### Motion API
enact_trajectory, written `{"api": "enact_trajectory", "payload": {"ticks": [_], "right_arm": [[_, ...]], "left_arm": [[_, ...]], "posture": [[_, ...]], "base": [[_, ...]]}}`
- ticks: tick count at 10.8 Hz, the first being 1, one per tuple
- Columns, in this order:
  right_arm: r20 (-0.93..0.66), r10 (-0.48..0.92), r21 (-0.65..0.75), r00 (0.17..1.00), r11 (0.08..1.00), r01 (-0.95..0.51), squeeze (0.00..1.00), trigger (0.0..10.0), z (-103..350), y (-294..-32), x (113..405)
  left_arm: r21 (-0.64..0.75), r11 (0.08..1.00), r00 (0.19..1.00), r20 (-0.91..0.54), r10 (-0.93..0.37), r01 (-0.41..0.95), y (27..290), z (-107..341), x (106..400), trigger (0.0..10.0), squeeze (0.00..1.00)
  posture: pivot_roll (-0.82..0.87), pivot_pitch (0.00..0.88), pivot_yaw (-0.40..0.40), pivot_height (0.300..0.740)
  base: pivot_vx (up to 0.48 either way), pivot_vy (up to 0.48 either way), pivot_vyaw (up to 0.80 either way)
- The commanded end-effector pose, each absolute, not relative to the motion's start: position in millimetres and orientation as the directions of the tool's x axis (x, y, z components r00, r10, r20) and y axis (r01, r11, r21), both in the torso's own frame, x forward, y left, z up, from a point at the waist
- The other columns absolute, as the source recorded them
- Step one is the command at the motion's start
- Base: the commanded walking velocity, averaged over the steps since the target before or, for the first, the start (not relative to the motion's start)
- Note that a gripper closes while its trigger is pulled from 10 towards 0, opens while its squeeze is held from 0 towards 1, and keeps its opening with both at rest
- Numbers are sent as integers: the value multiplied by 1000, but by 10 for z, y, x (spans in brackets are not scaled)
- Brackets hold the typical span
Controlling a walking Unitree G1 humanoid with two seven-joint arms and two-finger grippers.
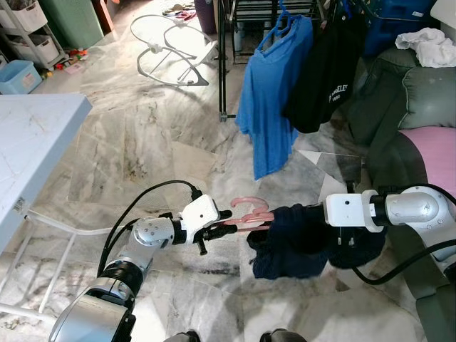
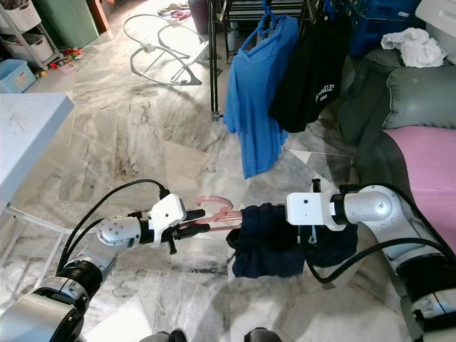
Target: Hang hanger
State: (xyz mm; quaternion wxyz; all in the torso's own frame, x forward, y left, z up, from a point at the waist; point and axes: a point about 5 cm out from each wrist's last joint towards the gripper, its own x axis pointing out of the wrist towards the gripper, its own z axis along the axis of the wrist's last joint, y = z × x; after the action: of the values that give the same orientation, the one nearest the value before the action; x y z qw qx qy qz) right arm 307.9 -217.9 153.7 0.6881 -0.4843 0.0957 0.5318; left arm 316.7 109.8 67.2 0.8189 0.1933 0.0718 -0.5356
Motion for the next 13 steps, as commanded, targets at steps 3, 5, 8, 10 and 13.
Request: {"api": "enact_trajectory", "payload": {"ticks": [3, 5, 8, 10, 13], "right_arm": [[-617, 653, -605, 440, -36, -795, 0, 10000, 1626, -2150, 3122], [-613, 655, -602, 442, -25, -798, 973, 10000, 1617, -2156, 3125], [-594, 657, -601, 464, 21, -799, 1000, 10000, 1605, -2178, 3181], [-592, 646, -615, 482, 24, -788, 1000, 10000, 1592, -2191, 3212], [-539, 644, -671, 544, 63, -739, 1000, 10000, 1743, -2208, 3315]], "left_arm": [[216, 345, 400, -327, -856, 914, 1107, 651, 3143, 0, 0], [213, 348, 401, -321, -858, 913, 1106, 644, 3134, 0, 0], [149, 446, 470, -248, -847, 883, 1115, 621, 3127, 0, 0], [116, 503, 516, -216, -829, 856, 1133, 596, 3119, 0, 0], [78, 633, 636, -159, -755, 770, 1230, 622, 3179, 0, 0]], "posture": [[-282, 151, 71, 740], [-281, 152, 74, 740], [-279, 151, 68, 740], [-273, 150, 65, 740], [-271, 150, 65, 740]], "base": [[0, 0, 0], [0, 0, 0], [0, 0, 0], [0, 0, 0], [0, 0, 0]]}}
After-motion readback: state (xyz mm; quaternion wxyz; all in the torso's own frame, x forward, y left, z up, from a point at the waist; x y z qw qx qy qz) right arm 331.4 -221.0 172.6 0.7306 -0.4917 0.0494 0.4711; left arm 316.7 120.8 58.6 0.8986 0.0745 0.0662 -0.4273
